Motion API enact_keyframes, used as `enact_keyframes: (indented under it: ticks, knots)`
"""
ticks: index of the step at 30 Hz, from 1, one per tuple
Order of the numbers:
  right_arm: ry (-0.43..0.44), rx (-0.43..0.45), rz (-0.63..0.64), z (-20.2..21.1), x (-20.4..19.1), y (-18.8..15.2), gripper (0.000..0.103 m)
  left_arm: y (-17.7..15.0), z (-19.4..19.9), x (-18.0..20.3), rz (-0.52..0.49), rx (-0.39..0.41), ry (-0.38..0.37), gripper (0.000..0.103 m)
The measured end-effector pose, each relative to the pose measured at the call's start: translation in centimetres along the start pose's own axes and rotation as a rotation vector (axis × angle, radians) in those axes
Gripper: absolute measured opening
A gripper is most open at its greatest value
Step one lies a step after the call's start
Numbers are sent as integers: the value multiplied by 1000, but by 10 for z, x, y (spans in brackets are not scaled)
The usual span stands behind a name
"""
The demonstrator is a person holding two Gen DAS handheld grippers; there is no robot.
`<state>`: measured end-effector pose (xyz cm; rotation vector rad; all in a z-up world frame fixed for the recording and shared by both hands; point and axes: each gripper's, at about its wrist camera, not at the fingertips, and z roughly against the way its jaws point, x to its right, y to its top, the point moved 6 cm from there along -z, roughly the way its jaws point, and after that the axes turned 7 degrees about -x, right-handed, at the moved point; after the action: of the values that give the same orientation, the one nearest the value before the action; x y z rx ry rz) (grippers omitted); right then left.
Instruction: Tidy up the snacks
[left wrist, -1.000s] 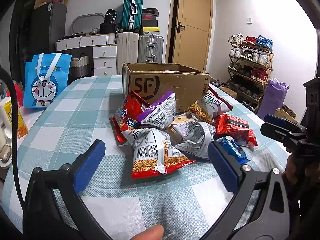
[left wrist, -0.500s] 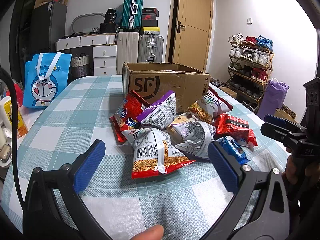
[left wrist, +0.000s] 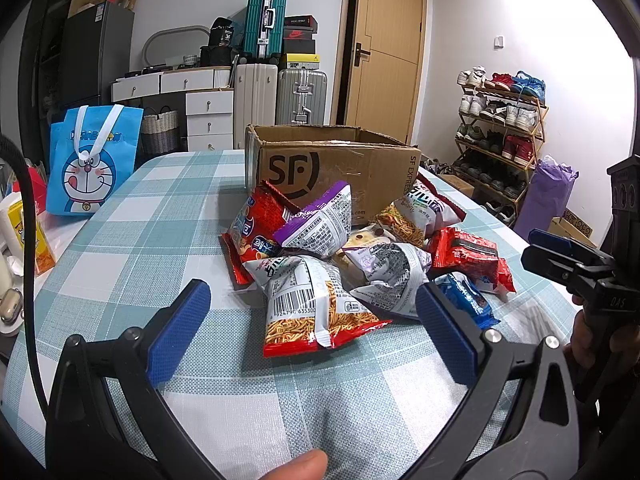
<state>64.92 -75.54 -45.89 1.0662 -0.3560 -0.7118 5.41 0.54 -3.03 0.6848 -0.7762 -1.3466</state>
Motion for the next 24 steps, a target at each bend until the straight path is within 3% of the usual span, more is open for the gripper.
enact_keyframes:
  ticks: [24]
  knots:
    - [-1, -3, -6, 0, 1, 0, 103, -1, 0, -1, 2, -2, 1, 102]
